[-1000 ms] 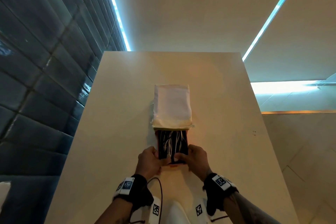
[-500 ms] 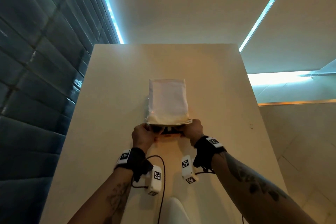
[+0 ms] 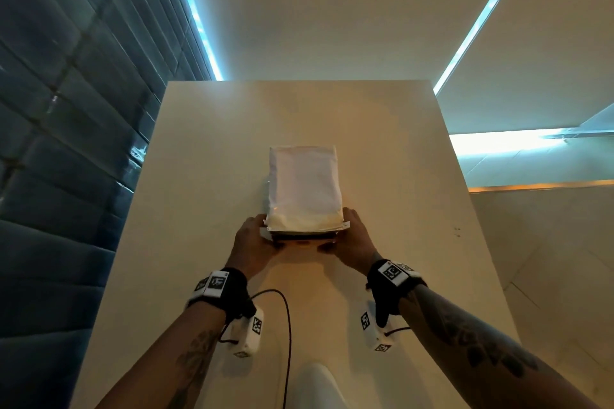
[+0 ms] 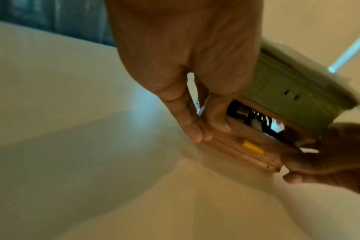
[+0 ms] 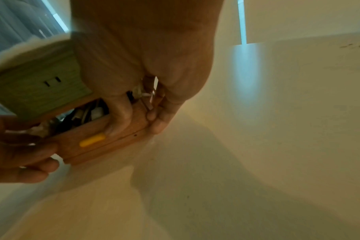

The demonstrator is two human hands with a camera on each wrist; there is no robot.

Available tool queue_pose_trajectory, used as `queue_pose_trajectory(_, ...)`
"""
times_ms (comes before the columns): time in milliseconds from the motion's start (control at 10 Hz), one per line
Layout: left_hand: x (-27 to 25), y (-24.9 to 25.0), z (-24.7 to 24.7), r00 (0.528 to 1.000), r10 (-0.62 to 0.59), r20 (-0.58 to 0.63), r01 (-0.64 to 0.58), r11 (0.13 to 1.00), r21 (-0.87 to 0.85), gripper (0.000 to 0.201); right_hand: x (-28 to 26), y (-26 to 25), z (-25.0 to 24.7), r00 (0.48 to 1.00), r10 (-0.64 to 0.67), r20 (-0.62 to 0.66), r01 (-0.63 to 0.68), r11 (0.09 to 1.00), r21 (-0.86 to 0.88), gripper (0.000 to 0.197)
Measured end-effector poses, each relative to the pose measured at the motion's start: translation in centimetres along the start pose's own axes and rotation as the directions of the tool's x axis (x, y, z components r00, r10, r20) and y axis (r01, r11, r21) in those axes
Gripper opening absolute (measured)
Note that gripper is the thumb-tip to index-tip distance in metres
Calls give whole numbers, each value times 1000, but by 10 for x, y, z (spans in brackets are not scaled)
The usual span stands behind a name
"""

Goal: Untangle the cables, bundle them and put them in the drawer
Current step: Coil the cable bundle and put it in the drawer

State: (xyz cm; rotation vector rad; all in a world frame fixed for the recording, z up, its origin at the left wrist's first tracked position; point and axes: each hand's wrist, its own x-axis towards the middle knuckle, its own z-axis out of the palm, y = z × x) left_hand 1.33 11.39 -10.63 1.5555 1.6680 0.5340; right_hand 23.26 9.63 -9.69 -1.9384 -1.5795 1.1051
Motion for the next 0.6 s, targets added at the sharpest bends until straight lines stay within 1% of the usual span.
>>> queue_pose_trajectory(100,4,3,-4,995,101,-11,-100,990,101,28,2,2,3,998,-43,-52,42,999,-8,61)
queue_pose_trajectory(200,2,8,-9,997,76,0,-76,989,124,30,0,1,3,996,-66,-62,64,998,-28,59)
queue_pose_trajectory(300,-1,6,-12,997,62,37,-68,974,218,38,-3,-1,-1,997,-76,17,78,984,-157,60)
queue_pose_trajectory(400,-13,-2,-20,992,-12,124,-9,987,163,52,-18,12,-10,999,-8,45,14,991,-130,56)
queue_pose_trajectory(500,-38,-20,-37,961,-147,232,130,988,88,36,-45,47,-26,992,78,96,-70,993,-93,23)
queue_pose_trajectory(600,-79,-40,-52,900,-335,279,332,941,61,17,-92,80,-46,955,217,202,-210,976,-59,17)
